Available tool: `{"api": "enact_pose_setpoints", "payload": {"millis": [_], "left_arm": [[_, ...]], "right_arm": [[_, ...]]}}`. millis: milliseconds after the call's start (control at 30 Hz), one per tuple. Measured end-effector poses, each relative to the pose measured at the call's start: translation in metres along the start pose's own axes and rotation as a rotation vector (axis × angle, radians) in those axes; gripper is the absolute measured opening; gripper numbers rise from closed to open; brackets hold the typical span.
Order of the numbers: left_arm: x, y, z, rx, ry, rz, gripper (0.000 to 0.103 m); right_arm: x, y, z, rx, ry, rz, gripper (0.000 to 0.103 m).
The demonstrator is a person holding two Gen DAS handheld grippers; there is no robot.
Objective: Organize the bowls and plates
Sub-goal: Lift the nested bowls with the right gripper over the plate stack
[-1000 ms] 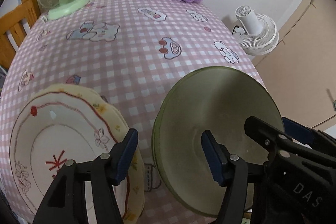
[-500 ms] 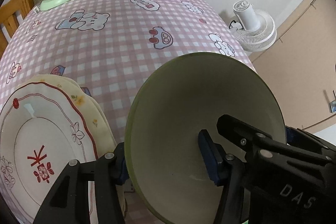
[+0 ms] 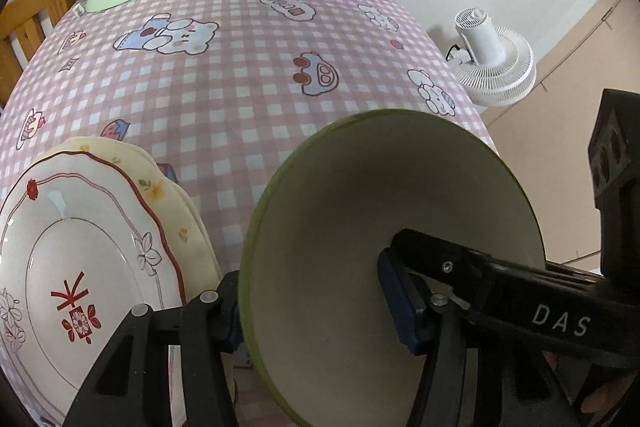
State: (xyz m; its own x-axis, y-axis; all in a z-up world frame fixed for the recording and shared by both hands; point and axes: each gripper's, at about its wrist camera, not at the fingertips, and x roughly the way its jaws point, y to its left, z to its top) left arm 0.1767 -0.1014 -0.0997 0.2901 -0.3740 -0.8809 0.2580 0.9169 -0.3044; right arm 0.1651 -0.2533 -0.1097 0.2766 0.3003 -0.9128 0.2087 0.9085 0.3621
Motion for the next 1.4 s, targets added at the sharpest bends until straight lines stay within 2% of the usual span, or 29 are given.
{"api": "enact_pose_setpoints", "payload": {"millis": [133,233,433,800,1067,1400], "left_arm": [[0.000,-0.002,-0.001,-0.009,-0.013,0.017,0.058],[-0.001,-0.004,-0.002,-0.015,-0.021,0.032,0.057],[-0.002,-0.012,0.000,-0.036,-0.028,0.074,0.051],[-0.014,-0.033,0.002,-0.081,-0.054,0.099,0.050],[-0.043,-0.031,0.006,-0.114,-0.084,0.124,0.050],[-0.071,-0.003,0.007,-0.078,-0.119,0.108,0.050]], "right_arm": [[0.001,0.002,0.004,-0.045,0.020,0.053,0.050],[0.001,0.003,0.006,-0.069,0.029,0.092,0.038],[0.000,0.001,0.012,-0.111,0.065,0.087,0.039],[-0.019,-0.009,0.023,-0.191,0.081,0.070,0.039],[-0.044,0.009,0.027,-0.232,0.062,0.094,0.039],[-0.053,0.048,0.022,-0.225,0.028,0.084,0.039]]}}
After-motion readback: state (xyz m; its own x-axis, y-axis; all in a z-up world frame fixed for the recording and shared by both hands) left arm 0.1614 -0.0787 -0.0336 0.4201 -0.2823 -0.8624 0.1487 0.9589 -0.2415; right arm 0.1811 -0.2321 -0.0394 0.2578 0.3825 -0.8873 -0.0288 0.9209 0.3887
